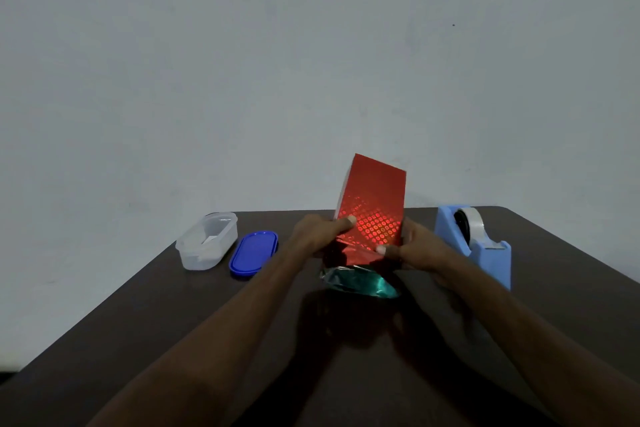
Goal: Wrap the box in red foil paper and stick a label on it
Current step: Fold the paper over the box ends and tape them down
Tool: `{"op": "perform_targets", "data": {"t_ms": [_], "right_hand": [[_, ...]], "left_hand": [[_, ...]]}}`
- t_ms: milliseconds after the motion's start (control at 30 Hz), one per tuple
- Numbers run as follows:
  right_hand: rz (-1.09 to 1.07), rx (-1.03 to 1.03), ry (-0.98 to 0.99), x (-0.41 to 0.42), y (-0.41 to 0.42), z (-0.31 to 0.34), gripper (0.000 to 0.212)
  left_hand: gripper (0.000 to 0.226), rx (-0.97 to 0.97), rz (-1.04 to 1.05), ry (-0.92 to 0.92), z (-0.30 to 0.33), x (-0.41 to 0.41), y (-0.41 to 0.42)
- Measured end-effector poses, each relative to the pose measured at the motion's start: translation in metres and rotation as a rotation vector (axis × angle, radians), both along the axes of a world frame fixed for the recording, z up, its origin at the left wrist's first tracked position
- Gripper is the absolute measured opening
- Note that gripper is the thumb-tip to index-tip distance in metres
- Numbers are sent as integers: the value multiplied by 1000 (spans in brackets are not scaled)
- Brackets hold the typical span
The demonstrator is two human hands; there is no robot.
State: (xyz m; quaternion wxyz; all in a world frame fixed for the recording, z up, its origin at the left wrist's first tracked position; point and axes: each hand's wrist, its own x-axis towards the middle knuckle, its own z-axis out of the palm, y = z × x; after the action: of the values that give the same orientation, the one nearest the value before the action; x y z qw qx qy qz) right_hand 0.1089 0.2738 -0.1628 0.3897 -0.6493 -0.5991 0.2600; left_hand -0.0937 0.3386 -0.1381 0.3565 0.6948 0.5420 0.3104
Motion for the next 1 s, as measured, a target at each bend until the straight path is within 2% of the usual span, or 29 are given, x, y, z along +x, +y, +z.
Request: {"op": "perform_targets", "data": {"t_ms": [67,133,200,267,300,367,467,567,633,733,800,933,1000], "right_hand": [[-34,17,-80,-7,0,4,113],[-161,99,-240,-17,-6,15,126],[-256,199,-470,-27,-13,29,130],[-218,304,-638,-34,-13,43,125],[-160,328,-658,-36,-11,50,123],[-29,292,-542,-37,-6,63,117],[78,264,-321,-27,-3,77,94],[67,235,10,-18,-1,80,77],[38,228,162,-18,-2,74,72],[-36,282,195,-22,-4,58,81],[-40,288,187,-23,-9,51,81],[23,319,194,-16,-15,44,86],[71,342,274,-7,-19,49,82]], "left_hand": [[66,44,20,52,13,-4,2],[61,156,33,190,32,-7,3],[61,300,19,348,53,-6,2],[59,418,-64,489,76,-1,-1],[57,457,-126,561,89,2,-6],[50,497,-244,676,117,10,-17],[72,554,-338,790,154,21,-30],[77,647,-343,793,173,28,-28],[77,789,-285,735,180,30,-29],[70,936,-198,585,179,34,-32],[62,871,-198,551,174,37,-40],[32,762,-312,586,165,48,-44],[33,757,-322,561,165,53,-45]]}}
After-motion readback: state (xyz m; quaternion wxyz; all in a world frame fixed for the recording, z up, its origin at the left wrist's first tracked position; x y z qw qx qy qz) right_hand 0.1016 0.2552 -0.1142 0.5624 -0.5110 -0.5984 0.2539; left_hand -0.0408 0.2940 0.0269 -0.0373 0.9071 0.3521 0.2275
